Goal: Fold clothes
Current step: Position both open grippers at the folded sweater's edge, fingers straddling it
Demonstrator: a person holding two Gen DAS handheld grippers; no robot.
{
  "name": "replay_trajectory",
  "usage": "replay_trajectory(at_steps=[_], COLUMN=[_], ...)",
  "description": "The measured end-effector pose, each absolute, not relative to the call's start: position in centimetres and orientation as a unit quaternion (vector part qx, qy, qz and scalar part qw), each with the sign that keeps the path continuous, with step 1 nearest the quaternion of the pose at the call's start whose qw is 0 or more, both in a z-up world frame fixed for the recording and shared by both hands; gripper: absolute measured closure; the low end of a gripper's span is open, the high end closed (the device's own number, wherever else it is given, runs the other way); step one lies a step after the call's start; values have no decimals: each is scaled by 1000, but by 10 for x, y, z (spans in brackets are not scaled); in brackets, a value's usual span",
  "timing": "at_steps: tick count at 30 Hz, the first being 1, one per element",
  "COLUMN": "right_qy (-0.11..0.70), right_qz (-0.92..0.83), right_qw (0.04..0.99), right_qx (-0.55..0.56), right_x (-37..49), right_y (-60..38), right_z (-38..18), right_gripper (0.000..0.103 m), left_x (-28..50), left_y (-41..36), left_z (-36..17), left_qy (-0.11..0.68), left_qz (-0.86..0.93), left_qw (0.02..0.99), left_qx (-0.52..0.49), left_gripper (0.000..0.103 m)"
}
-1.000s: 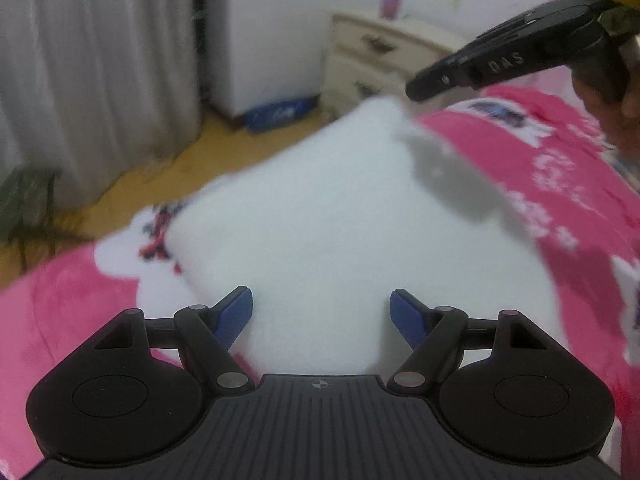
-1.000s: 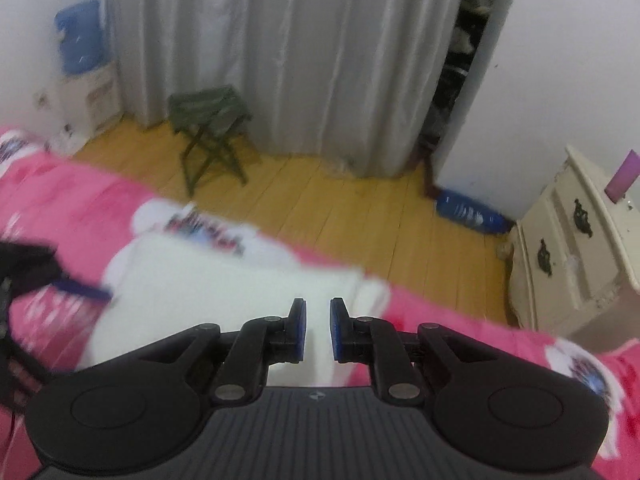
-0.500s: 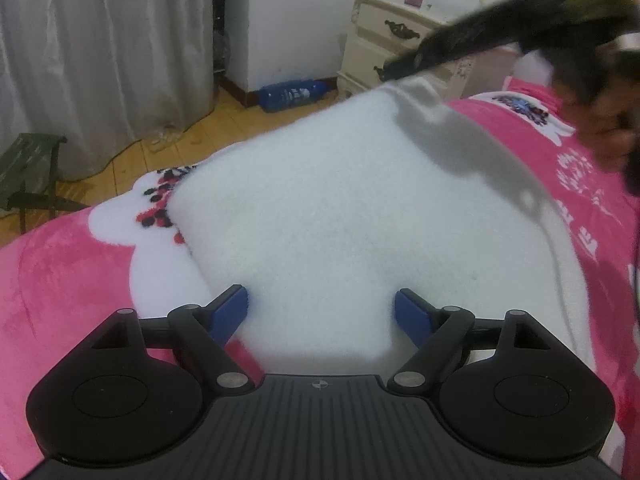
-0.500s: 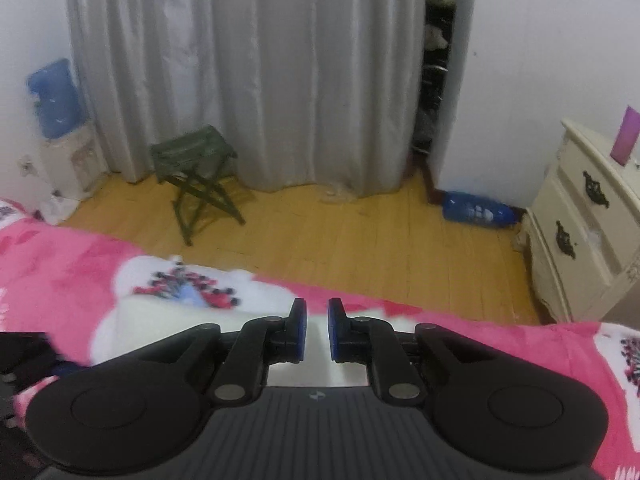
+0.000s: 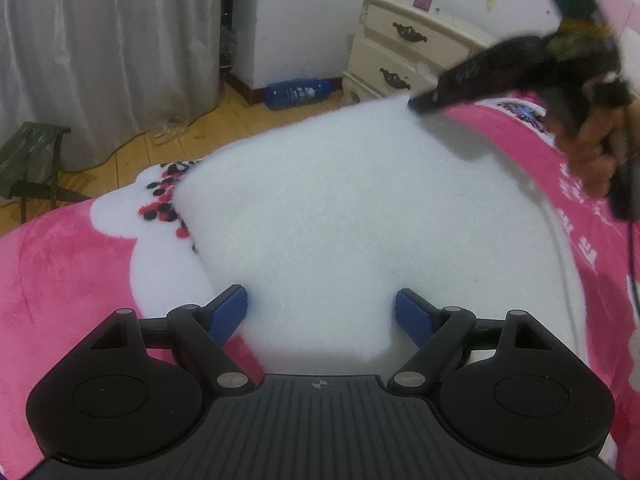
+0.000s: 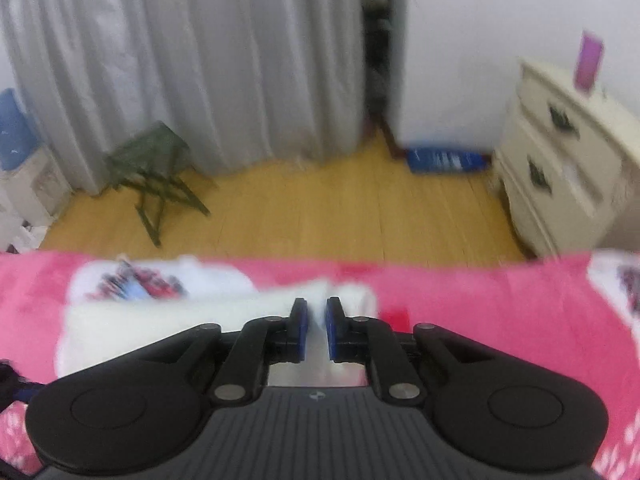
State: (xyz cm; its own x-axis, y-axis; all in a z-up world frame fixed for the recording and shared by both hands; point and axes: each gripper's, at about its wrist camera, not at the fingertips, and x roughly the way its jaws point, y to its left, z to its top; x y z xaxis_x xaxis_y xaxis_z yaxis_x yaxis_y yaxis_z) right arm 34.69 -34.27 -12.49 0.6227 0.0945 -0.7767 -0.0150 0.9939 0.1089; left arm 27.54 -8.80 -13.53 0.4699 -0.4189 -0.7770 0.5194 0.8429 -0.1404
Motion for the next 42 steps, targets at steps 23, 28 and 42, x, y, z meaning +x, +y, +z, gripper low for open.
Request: replay_trajectory(at_steps=[23,28,42], right_qy=[412,430,454], right_qz=[88,110,130], right_qw=[903,892,872], right_qx=[87,86,128], right_x=[249,225,194], right_y=[-344,-340,-335], right_z=[-92,-100,-95], right_gripper=[88,88,88], left_x=[268,246,215], left_y=[-78,-80,-112], left_z=[-123,-106,-108], left_qy=[412,368,465], left_qz=[-278,-331,-308], left_qw=[865,865,824], left_qx=[66,85,97], left_gripper=[23,23,25])
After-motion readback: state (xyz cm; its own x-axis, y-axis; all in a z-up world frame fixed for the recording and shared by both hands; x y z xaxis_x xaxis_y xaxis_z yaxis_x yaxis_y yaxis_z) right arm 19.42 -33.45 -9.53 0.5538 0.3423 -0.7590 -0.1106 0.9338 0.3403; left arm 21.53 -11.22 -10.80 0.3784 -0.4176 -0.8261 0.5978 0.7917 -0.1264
